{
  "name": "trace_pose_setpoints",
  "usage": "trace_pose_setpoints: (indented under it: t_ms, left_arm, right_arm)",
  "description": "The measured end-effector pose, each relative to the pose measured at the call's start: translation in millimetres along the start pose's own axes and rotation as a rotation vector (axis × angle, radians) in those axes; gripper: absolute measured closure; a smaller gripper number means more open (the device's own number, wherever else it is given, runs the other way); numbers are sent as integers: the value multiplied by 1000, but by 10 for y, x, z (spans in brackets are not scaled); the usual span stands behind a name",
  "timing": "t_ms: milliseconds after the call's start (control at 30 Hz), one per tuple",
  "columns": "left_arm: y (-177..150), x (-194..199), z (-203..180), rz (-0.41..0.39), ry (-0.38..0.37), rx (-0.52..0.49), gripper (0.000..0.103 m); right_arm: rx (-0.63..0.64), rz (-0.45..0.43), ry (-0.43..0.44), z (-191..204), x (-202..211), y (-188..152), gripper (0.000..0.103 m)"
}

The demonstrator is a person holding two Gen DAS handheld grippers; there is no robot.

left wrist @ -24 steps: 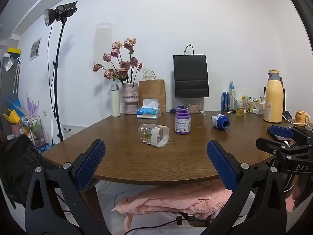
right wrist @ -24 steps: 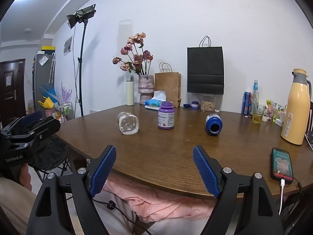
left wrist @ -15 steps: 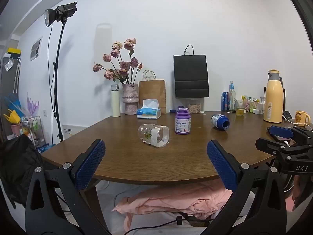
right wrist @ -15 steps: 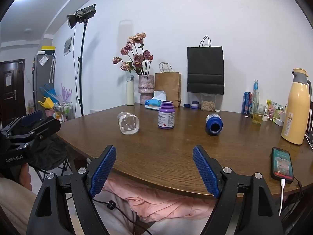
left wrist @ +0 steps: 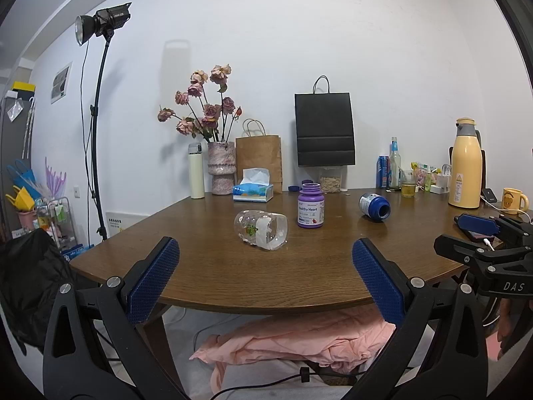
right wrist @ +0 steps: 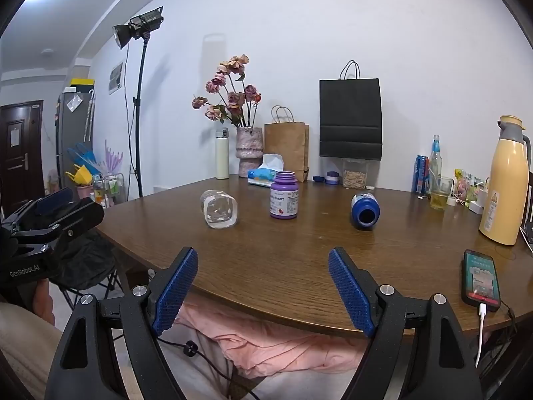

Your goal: Flip cup upright

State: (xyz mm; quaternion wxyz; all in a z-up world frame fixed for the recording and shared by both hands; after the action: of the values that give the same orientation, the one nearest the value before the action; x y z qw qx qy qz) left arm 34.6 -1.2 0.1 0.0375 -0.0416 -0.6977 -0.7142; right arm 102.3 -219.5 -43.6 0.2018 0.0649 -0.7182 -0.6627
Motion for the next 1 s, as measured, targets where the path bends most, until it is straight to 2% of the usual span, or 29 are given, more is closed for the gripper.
trace_pose_setpoints:
  t_ms: [1000]
  left_arm:
    - [13, -18, 31, -2, 5, -2, 0]
  right_arm:
    - [0, -1, -1, 1, 2, 10, 18]
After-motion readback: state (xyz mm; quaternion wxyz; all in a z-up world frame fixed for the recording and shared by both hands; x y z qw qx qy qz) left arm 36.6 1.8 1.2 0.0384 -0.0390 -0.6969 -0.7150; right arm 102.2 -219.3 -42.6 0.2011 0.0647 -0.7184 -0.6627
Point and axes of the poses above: each gripper's, at about its wrist camera, not at the fingertips, and x roughly against the way its jaws point, z to its left, y to its top, the point moved 4 cm from there along -x, roughly the way its jaws point
